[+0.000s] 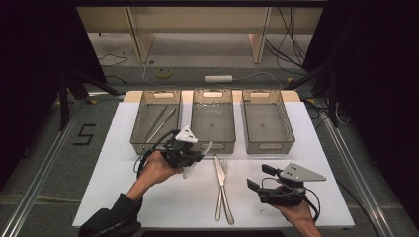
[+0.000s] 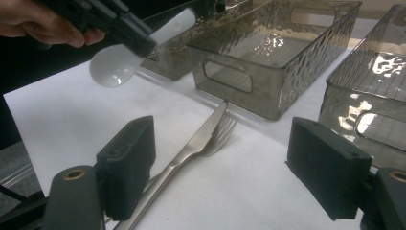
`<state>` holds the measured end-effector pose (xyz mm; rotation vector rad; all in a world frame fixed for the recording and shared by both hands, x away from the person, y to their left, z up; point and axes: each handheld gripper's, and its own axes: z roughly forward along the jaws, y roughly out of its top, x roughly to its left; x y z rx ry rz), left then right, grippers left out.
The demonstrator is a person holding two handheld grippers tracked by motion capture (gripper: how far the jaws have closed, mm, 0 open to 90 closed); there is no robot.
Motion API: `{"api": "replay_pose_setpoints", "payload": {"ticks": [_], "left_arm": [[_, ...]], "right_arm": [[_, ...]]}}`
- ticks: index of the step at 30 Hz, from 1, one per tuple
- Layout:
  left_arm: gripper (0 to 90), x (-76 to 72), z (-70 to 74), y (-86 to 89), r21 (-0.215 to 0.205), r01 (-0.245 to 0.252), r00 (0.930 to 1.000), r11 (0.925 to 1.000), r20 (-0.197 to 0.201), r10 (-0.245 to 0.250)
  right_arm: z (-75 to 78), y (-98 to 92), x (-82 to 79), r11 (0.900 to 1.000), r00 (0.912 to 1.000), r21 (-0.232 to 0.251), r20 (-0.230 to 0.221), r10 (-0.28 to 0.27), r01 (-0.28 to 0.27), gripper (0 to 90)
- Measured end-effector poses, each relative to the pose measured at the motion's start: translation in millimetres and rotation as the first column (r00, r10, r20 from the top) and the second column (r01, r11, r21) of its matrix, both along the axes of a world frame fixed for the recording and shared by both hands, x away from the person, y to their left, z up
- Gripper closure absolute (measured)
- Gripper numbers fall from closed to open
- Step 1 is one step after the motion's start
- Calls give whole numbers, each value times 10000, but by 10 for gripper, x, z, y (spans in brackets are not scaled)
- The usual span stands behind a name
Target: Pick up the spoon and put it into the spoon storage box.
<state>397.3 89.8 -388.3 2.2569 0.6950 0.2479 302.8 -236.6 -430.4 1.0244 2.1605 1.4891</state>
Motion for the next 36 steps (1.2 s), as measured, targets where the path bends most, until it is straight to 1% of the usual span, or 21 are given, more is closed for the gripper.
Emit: {"api": "replay_pose_setpoints", "payload": {"ticks": [1,2,5,6,8,9,13,15,16,18,19,20,21,23,24,30,31,33,36], "left_arm": [[847,0,0,0,0,0,10000,10000,0,0],[847,35,8,20,-86,-144,9999,9999,58,145],[847,93,35,46,-199,-349,9993,9992,110,351],[847,112,47,51,-306,-430,9990,9986,106,433],[847,136,61,61,-322,-478,9987,9983,168,483],[847,184,92,73,-480,-656,9976,9967,197,666],[847,294,156,84,-768,-970,9945,9923,320,997],[847,321,171,85,-784,-1020,9939,9917,351,1049],[847,377,197,88,-795,-1071,9932,9911,373,1103],[847,430,214,89,-902,-1215,9914,9885,371,1252],[847,458,225,94,-891,-1245,9911,9882,370,1282],[847,458,225,94,-891,-1245,9911,9882,370,1282],[847,510,244,95,-1027,-1376,9894,9852,327,1416],[847,533,255,95,-1052,-1396,9891,9846,327,1437],[847,575,279,82,-1120,-1482,9877,9826,339,1529],[847,695,342,46,-1301,-1750,9825,9759,410,1816],[847,717,344,40,-1343,-1798,9813,9745,440,1872],[846,756,331,21,-1539,-1937,9790,9689,332,2010],[846,797,309,-7,-1546,-1996,9782,9676,268,2061]], "right_arm": [[0,0,0,10000,10000,3,-14,-13,13,259],[-2,1,1,10000,10000,28,-11,-12,12,259],[-4,2,4,10000,10000,9,-23,-11,11,259],[-4,2,4,10000,10000,6,-30,-11,11,259],[-4,1,4,10000,10000,11,-31,-11,11,259],[-5,0,3,10000,10000,13,-32,-17,17,259],[-7,-5,6,10000,10000,17,-49,-29,29,259],[-7,-5,6,10000,10000,17,-53,-27,27,259],[-7,-5,6,10000,10000,20,-50,-22,22,259],[-8,-7,7,10000,10000,23,-55,-25,25,259],[-8,-7,7,10000,10000,29,-61,-27,28,259],[-8,-8,7,10000,10000,36,-62,-27,27,259],[-8,-8,7,10000,10000,41,-62,-26,26,259],[-8,-8,6,10000,10000,43,-60,-23,23,259],[-8,-8,6,10000,10000,38,-58,-18,18,259],[-7,-12,6,10000,10000,52,-55,-5,6,259],[-7,-13,6,10000,10000,50,-57,-3,4,259],[-7,-13,6,10000,10000,61,-53,-4,5,259],[-6,-13,7,10000,10000,68,-52,0,0,259]]}}
